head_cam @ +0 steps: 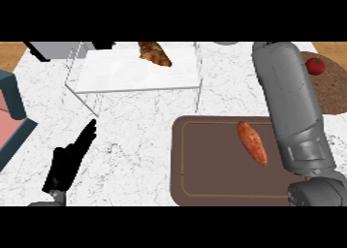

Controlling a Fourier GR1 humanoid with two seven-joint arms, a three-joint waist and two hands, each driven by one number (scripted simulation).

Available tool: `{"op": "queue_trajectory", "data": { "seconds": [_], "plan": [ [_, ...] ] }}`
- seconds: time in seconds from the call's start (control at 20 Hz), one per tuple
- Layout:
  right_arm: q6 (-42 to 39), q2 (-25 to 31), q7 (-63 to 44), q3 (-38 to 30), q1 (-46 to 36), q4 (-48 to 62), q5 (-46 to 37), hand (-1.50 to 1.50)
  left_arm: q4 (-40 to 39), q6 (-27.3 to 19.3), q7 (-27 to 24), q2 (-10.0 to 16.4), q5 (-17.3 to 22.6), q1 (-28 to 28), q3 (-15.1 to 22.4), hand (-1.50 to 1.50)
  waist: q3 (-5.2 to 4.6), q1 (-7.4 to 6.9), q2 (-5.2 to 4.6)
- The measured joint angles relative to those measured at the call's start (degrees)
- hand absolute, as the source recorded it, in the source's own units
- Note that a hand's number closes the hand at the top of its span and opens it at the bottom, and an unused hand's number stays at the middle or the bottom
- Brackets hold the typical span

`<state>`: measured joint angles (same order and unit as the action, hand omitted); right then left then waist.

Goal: Pick the croissant from the tray and place it in the tiered shelf

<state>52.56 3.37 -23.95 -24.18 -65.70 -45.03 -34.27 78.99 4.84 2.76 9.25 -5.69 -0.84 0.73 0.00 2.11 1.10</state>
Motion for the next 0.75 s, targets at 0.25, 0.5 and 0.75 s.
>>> {"op": "queue_trajectory", "data": {
  "seconds": [0.25, 0.5, 0.75],
  "plan": [
    [-6.65, 0.26, -3.00, 4.05, 11.50, -14.83, -0.44, -1.50, 0.92, -0.20, 0.27, 0.25, 0.24, -1.36, -0.62, 0.00, -0.01, 1.11, 0.32],
    [-16.44, 2.82, -6.08, 7.22, 24.25, -32.19, 1.29, -1.50, 1.51, -0.08, 0.29, 0.37, 0.30, -1.45, -0.82, 0.00, -0.02, 0.97, 0.09],
    [-25.23, 6.10, -11.51, 8.69, 36.16, -49.75, 3.30, -1.50, 1.66, 1.02, 0.33, 1.03, 0.56, -0.86, -1.13, 0.00, -0.03, -0.06, -0.38]
  ]
}}
